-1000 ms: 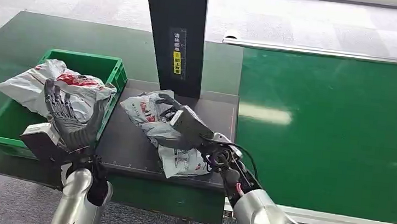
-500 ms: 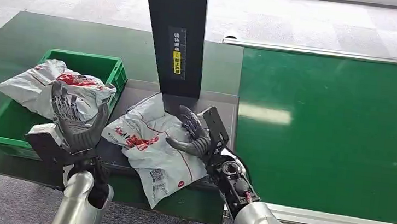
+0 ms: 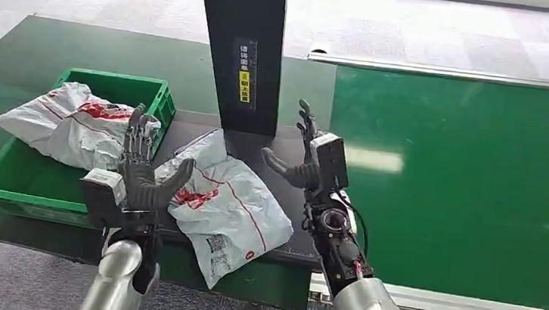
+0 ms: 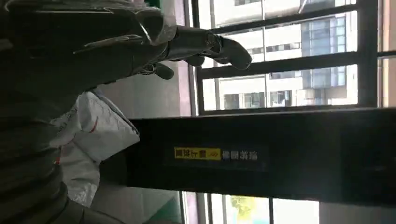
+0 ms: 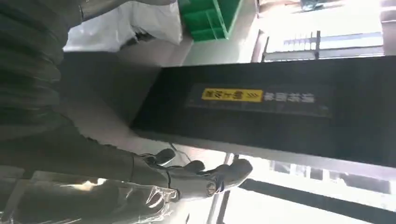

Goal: Moved the parcel from conveyor to table for the left to box.

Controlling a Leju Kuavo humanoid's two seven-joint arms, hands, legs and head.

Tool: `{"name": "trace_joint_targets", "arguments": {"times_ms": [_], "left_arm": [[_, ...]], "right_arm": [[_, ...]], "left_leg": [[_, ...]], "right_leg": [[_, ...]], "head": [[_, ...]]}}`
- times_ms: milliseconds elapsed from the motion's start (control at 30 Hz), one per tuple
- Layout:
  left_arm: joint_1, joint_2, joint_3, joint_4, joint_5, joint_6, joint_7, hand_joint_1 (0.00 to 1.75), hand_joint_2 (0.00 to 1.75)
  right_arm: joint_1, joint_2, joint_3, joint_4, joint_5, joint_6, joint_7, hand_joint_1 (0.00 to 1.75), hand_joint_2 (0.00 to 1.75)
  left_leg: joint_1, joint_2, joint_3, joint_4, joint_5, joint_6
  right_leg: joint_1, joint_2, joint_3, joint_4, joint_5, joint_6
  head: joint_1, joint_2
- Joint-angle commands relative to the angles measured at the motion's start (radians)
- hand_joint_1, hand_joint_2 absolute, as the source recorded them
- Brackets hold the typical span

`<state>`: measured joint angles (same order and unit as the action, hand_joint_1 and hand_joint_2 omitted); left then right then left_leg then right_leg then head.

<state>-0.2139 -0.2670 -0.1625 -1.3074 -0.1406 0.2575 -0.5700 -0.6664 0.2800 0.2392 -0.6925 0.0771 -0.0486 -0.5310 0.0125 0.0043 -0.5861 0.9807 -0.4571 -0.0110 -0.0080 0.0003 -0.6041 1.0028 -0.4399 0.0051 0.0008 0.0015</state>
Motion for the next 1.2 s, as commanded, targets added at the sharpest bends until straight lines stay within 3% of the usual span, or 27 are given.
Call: {"name": "trace_joint_targets", "arguments": {"times_ms": [33, 233, 400, 533, 667, 700, 733, 767, 900, 1200], "left_arm": [[-0.066, 0.082, -0.141, 0.166, -0.255, -0.001, 0.107, 0.00, 1.75], [-0.122, 0.087, -0.171, 0.339, -0.594, 0.057, 0.315, 0.00, 1.75], [-0.182, 0.070, -0.189, 0.530, -0.766, -0.072, 0.449, 0.00, 1.75], [-0.211, 0.046, -0.185, 0.633, -0.804, -0.110, 0.476, 0.00, 1.75], [-0.240, 0.028, -0.194, 0.701, -0.792, -0.182, 0.398, 0.00, 1.75], [-0.236, 0.027, -0.199, 0.697, -0.793, -0.187, 0.388, 1.08, 1.75], [-0.232, 0.026, -0.202, 0.695, -0.793, -0.187, 0.385, 1.08, 1.75], [-0.228, 0.026, -0.209, 0.686, -0.790, -0.195, 0.374, 1.69, 1.75], [-0.211, 0.032, -0.214, 0.650, -0.776, -0.176, 0.348, 1.75, 1.75], [-0.244, 0.026, -0.217, 0.681, -0.758, -0.162, 0.345, 1.75, 1.75]], "right_arm": [[0.057, -0.099, 0.113, -0.237, 0.079, -0.113, 0.020, 0.00, 1.75], [0.093, -0.109, 0.081, -0.330, 0.106, -0.138, 0.047, 0.00, 1.75], [0.104, -0.110, 0.074, -0.322, 0.085, -0.099, 0.054, 0.00, 1.75], [0.113, -0.104, 0.071, -0.307, 0.085, -0.097, 0.050, 0.00, 1.75], [0.095, -0.095, 0.049, -0.225, 0.018, -0.013, 0.092, 0.00, 1.75], [0.086, -0.091, 0.043, -0.190, -0.013, 0.026, 0.113, 0.00, 1.75], [0.082, -0.092, 0.044, -0.169, -0.017, 0.029, 0.109, 0.00, 1.75], [0.071, -0.084, 0.021, -0.118, -0.081, 0.087, 0.134, 0.00, 1.75], [0.032, -0.081, 0.016, 0.022, -0.152, 0.116, 0.152, 0.00, 1.75], [-0.046, -0.068, 0.003, 0.130, -0.242, 0.131, 0.172, 0.00, 1.75]], "left_leg": [[0.000, -0.003, 0.002, -0.002, 0.001, 0.001], [0.000, -0.005, 0.004, -0.003, 0.001, 0.001], [0.000, -0.004, 0.004, -0.003, 0.000, 0.001], [0.000, -0.003, 0.004, -0.002, 0.000, 0.001], [0.000, -0.003, 0.004, -0.002, 0.000, 0.001], [-0.001, -0.003, 0.006, -0.003, 0.000, 0.001], [-0.001, -0.002, 0.007, -0.003, 0.000, 0.001], [-0.001, -0.003, 0.007, -0.002, 0.000, 0.001], [-0.001, -0.003, 0.010, -0.003, 0.000, 0.001], [-0.001, -0.003, 0.011, -0.002, 0.000, 0.001]], "right_leg": [[0.000, -0.003, 0.003, -0.001, -0.001, 0.000], [0.000, -0.005, 0.005, -0.002, -0.001, 0.000], [0.000, -0.004, 0.006, -0.003, -0.001, 0.000], [0.000, -0.003, 0.005, -0.002, -0.001, 0.000], [0.000, -0.001, 0.006, -0.002, 0.000, 0.000], [-0.001, -0.001, 0.007, -0.003, 0.000, 0.000], [-0.001, -0.001, 0.008, -0.003, 0.000, 0.000], [-0.001, -0.001, 0.009, -0.002, 0.000, 0.000], [-0.001, -0.002, 0.013, -0.003, 0.000, 0.001], [-0.001, -0.003, 0.013, -0.002, 0.000, 0.001]], "head": [[0.000, 0.000], [0.000, 0.000], [0.000, 0.000], [0.000, 0.000], [0.000, 0.000], [0.000, 0.000], [0.000, 0.000], [0.000, 0.000], [0.000, 0.000], [0.000, 0.000]]}}
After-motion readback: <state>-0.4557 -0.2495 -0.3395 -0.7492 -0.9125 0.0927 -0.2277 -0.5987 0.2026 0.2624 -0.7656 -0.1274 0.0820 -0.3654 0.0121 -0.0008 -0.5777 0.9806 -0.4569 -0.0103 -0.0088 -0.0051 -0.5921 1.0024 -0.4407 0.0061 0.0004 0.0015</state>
